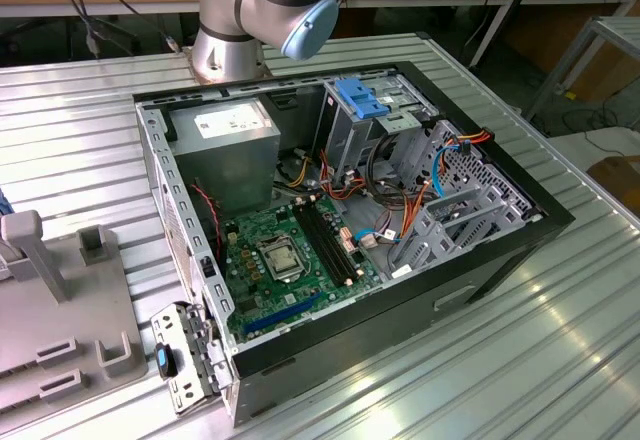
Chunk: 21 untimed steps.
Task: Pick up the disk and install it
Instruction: 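Pick up the disk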
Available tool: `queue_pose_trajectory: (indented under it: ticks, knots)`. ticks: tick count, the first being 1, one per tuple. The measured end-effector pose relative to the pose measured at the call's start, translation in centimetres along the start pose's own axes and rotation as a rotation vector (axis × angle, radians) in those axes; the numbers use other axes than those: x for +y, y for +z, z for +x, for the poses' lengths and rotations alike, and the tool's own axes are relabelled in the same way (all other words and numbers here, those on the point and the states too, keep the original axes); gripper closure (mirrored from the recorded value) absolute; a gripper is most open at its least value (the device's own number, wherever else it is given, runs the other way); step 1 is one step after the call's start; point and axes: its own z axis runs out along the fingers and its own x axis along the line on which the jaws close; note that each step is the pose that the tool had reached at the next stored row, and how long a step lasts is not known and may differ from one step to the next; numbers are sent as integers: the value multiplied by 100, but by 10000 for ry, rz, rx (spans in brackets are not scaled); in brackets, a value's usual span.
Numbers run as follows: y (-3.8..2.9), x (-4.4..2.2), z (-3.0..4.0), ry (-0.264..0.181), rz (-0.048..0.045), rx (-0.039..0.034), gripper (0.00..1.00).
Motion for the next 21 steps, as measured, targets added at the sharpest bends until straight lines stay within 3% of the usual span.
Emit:
queue_pose_trajectory:
  ticks: [1, 2, 3, 21]
  knots:
    - [1, 0, 0, -32, 60, -8, 89]
    - [4, 0, 1, -72, 189, -39, 89]
    - [4, -1, 1, -106, 221, -49, 89]
    - [17, 22, 9, -797, 463, -137, 89]
